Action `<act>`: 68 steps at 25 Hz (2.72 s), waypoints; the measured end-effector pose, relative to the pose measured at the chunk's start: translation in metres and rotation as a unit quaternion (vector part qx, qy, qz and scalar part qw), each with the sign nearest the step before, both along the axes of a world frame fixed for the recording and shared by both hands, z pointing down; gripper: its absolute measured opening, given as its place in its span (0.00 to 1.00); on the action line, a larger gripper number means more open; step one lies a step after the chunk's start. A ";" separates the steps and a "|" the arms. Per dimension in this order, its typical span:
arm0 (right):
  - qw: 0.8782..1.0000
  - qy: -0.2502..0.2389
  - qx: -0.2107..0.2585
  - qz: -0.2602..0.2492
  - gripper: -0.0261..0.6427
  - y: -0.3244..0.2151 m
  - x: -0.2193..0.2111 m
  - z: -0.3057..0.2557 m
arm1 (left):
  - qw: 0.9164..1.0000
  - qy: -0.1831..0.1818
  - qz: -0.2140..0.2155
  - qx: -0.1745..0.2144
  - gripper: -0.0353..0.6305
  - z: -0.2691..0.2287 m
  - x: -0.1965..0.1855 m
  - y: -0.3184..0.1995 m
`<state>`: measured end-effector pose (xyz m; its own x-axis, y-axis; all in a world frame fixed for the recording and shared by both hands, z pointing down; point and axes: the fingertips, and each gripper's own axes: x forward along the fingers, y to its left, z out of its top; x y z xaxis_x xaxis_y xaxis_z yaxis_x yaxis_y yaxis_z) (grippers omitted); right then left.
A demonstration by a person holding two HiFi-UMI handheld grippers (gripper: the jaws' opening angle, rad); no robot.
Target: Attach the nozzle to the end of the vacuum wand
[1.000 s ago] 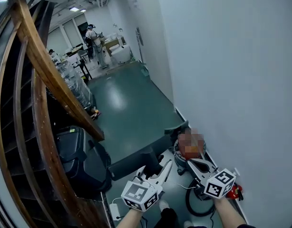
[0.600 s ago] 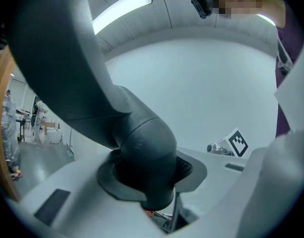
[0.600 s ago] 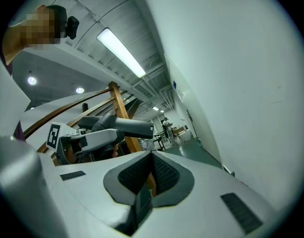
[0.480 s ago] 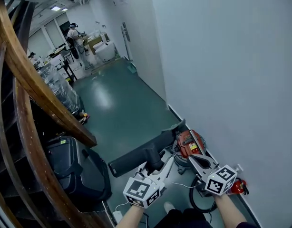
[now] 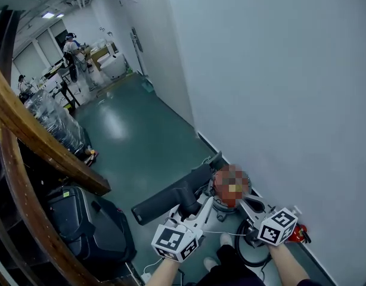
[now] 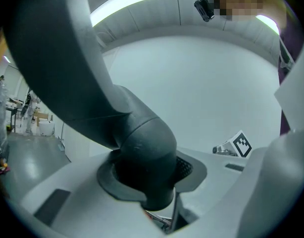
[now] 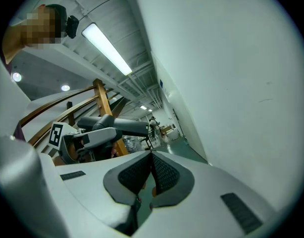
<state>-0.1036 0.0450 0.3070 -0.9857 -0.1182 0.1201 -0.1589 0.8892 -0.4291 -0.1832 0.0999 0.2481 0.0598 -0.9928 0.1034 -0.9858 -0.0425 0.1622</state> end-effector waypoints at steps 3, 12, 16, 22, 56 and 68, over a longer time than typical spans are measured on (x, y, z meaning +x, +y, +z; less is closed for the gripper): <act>1.000 0.003 -0.002 0.005 0.06 -0.029 -0.009 0.010 | 1.000 0.003 0.003 -0.002 0.25 0.007 -0.011 -0.031; 0.999 0.011 -0.013 0.031 0.06 -0.118 -0.027 0.043 | 1.000 0.023 0.005 -0.012 0.25 0.043 -0.038 -0.123; 0.999 0.011 -0.020 0.042 0.06 -0.136 -0.034 0.051 | 1.000 0.025 0.011 -0.011 0.25 0.053 -0.046 -0.143; 0.998 0.024 -0.010 0.055 0.06 -0.143 -0.044 0.065 | 0.999 0.028 0.019 -0.009 0.25 0.063 -0.059 -0.157; 0.974 0.207 0.081 0.029 0.07 -0.208 -0.074 0.363 | 0.997 0.068 0.027 -0.016 0.25 0.299 -0.078 -0.255; 0.958 0.266 0.104 -0.017 0.22 -0.224 -0.091 0.450 | 0.995 0.079 0.038 -0.037 0.25 0.367 -0.093 -0.282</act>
